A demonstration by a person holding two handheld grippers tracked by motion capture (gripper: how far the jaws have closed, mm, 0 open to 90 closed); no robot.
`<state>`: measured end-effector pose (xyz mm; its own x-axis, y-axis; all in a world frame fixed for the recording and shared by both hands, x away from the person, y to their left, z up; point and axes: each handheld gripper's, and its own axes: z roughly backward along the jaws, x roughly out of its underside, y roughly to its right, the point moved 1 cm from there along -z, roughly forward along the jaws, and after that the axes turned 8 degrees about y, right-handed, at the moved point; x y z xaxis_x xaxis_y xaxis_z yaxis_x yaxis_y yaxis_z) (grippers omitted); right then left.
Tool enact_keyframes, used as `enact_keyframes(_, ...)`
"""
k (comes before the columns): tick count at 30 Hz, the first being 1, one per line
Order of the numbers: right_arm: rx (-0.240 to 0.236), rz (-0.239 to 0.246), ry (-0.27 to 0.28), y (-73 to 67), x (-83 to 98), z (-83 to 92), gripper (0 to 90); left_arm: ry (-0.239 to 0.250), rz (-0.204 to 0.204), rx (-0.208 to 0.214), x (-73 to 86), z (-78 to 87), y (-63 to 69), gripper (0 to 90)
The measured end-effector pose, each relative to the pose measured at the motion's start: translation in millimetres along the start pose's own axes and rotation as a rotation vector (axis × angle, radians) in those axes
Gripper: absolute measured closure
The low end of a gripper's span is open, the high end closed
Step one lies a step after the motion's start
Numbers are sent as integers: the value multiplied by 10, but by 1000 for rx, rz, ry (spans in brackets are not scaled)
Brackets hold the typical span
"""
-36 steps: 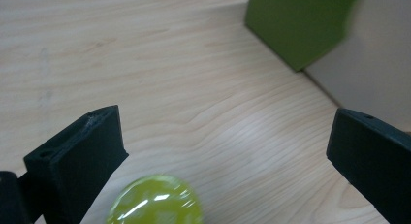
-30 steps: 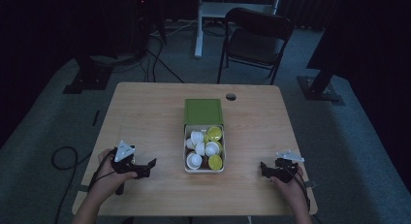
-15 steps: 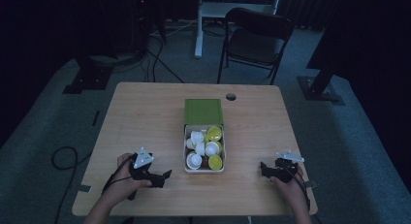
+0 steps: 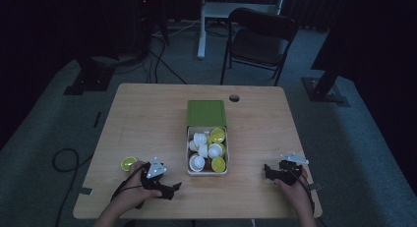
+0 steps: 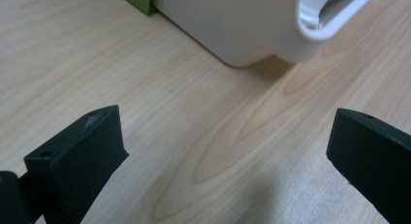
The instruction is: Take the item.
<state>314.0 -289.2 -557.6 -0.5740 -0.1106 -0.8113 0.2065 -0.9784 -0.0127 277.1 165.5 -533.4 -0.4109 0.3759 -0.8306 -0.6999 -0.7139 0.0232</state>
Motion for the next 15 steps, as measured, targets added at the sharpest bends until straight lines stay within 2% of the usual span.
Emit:
enact_keyframes(3,0,-1,0,0,0,0,117,-22,-14,4,29,-32,20,2)
enact_keyframes(12,0,0,0,-1,0,0,117,-44,-42,14,98,-68,16,2)
enact_keyframes(15,-1,-1,0,0,0,0,117,-54,-40,18,120,-81,5,2)
